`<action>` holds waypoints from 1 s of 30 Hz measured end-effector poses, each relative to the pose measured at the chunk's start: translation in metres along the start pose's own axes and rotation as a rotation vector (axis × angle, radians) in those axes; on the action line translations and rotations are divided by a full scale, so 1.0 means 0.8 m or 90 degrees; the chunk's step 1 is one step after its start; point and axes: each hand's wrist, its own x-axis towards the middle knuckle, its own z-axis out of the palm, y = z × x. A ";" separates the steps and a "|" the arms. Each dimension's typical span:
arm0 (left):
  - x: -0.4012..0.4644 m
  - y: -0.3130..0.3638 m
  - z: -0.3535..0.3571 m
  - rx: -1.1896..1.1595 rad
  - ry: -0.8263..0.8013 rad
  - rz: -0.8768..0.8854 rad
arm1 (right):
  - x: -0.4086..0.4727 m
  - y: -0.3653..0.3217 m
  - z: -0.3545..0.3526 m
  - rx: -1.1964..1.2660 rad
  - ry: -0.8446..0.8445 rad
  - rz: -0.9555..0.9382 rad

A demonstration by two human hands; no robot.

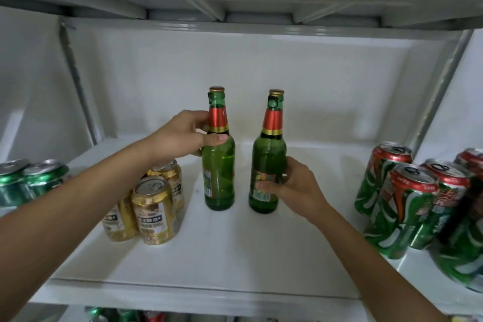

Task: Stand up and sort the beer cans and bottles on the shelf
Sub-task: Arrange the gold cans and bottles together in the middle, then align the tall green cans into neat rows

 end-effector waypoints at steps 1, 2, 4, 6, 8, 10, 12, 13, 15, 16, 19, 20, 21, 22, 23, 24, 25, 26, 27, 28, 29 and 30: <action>-0.007 0.003 0.001 -0.004 -0.014 0.005 | -0.005 -0.001 0.000 0.003 -0.003 -0.007; -0.012 0.006 0.003 -0.010 -0.025 0.010 | -0.010 -0.001 0.000 0.003 -0.004 -0.014; -0.022 0.011 0.008 -0.016 -0.041 0.022 | -0.018 -0.002 -0.002 0.001 -0.003 -0.030; -0.029 0.014 0.011 -0.014 -0.042 0.031 | -0.026 -0.003 -0.004 0.000 -0.011 -0.043; -0.033 0.015 0.014 -0.015 -0.041 0.037 | -0.033 -0.004 -0.005 0.003 -0.023 -0.048; -0.035 0.015 0.016 -0.021 -0.038 0.038 | -0.040 -0.004 -0.003 0.010 -0.028 -0.049; -0.035 0.015 0.018 -0.031 -0.037 0.038 | -0.043 0.000 0.001 0.005 -0.024 -0.053; -0.036 0.014 0.019 -0.041 -0.034 0.036 | -0.045 0.002 0.004 0.001 -0.020 -0.056; -0.036 0.012 0.021 -0.065 -0.025 0.032 | -0.046 0.008 0.008 0.000 -0.010 -0.062; -0.037 0.011 0.022 -0.078 -0.021 0.028 | -0.047 0.010 0.009 0.005 -0.007 -0.064; -0.040 0.010 0.025 -0.096 -0.013 0.023 | -0.047 0.013 0.011 0.014 -0.012 -0.066; -0.040 0.010 0.026 -0.099 -0.009 0.023 | -0.046 0.014 0.011 0.021 -0.016 -0.066; -0.042 0.010 0.027 -0.106 -0.003 0.023 | -0.047 0.014 0.012 0.028 -0.020 -0.066; -0.043 0.009 0.028 -0.116 0.004 0.024 | -0.049 0.014 0.014 0.033 -0.020 -0.066; -0.044 0.008 0.029 -0.127 0.012 0.023 | -0.051 0.014 0.017 0.041 -0.016 -0.065; -0.045 0.006 0.030 -0.138 0.020 0.020 | -0.053 0.015 0.020 0.054 -0.006 -0.062; -0.048 0.006 0.032 -0.147 0.029 0.015 | -0.056 0.018 0.025 0.070 0.005 -0.059; -0.050 0.006 0.033 -0.155 0.038 0.011 | -0.059 0.021 0.029 0.083 0.015 -0.057; -0.053 0.007 0.035 -0.159 0.048 0.007 | -0.062 0.024 0.032 0.096 0.018 -0.056; -0.056 0.008 0.036 -0.154 0.060 0.004 | -0.065 0.025 0.034 0.108 0.017 -0.058; -0.059 0.010 0.037 -0.142 0.077 0.002 | -0.067 0.026 0.035 0.121 0.015 -0.061; -0.063 0.012 0.040 -0.124 0.106 0.003 | -0.070 0.027 0.034 0.140 0.014 -0.064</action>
